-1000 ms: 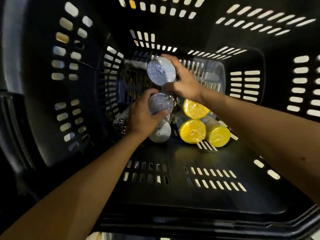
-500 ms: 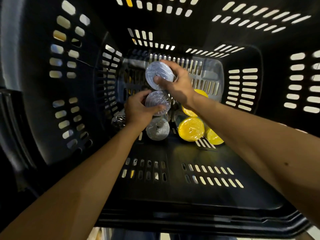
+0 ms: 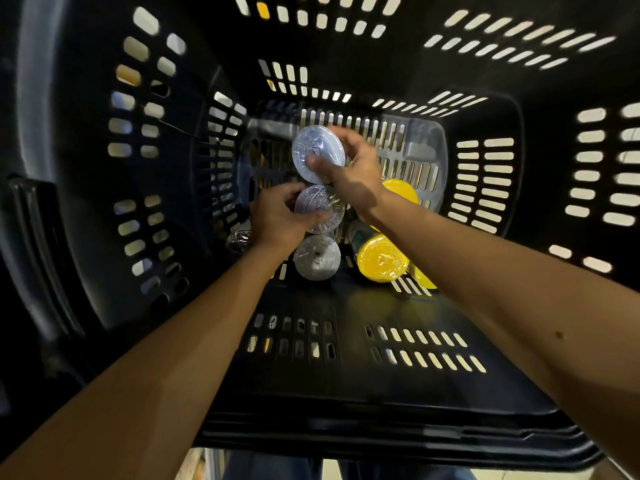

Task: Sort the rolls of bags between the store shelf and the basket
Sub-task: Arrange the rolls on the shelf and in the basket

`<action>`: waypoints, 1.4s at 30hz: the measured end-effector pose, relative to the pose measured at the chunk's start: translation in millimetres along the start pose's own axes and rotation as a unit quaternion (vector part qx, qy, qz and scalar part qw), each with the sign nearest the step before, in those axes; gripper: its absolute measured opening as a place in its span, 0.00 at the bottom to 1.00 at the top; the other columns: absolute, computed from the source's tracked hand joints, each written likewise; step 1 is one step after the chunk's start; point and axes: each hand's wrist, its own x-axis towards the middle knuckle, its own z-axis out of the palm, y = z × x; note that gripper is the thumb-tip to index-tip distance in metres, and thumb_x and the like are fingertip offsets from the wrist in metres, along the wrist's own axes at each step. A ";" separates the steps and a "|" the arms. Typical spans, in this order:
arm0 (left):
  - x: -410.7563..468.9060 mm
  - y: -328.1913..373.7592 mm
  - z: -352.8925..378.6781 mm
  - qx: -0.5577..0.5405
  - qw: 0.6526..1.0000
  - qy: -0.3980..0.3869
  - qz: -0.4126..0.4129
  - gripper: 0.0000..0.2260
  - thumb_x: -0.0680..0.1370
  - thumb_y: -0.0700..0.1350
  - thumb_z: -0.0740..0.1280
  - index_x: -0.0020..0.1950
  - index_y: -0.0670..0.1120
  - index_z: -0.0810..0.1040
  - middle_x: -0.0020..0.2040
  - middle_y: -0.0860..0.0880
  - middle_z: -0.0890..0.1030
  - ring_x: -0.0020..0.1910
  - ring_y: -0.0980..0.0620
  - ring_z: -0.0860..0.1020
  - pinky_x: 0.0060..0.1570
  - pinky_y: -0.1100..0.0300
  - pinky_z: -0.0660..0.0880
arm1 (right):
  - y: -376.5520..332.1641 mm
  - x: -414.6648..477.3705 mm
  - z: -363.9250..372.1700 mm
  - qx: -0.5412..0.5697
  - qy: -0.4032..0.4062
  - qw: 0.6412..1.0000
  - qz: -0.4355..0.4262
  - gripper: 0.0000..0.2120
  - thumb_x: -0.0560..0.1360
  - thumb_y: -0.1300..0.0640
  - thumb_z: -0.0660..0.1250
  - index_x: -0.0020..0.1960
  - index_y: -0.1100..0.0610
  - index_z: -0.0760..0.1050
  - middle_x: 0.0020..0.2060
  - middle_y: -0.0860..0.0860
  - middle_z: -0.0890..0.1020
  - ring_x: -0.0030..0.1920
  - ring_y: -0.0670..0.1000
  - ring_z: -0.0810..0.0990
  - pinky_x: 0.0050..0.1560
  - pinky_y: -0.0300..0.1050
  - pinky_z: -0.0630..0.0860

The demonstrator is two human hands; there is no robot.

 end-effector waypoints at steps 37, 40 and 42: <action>-302.5 252.8 -178.9 0.405 0.884 -0.011 0.234 0.21 0.78 0.54 0.63 0.69 0.50 0.69 0.65 0.48 0.75 0.62 0.47 0.74 0.55 0.56 0.71 | -265.2 -343.3 -108.4 -0.423 0.009 0.898 -0.123 0.28 0.78 0.48 0.61 0.73 0.56 0.59 0.68 0.56 0.69 0.67 0.57 0.70 0.65 0.49 0.68; -353.8 252.9 -195.0 0.401 0.885 0.029 0.235 0.22 0.78 0.56 0.62 0.71 0.50 0.67 0.67 0.49 0.73 0.64 0.48 0.73 0.59 0.55 0.71 | -291.1 -389.1 -114.7 -0.433 -0.002 0.886 -0.165 0.28 0.78 0.48 0.61 0.74 0.55 0.58 0.69 0.55 0.68 0.68 0.56 0.68 0.66 0.48 0.67; -384.6 249.0 -203.9 0.384 0.895 0.059 0.222 0.23 0.79 0.56 0.62 0.72 0.51 0.65 0.68 0.49 0.73 0.65 0.48 0.72 0.61 0.54 0.71 | -305.6 -414.4 -116.6 -0.446 -0.015 0.872 -0.203 0.28 0.79 0.48 0.60 0.75 0.55 0.57 0.70 0.55 0.68 0.68 0.56 0.68 0.65 0.47 0.67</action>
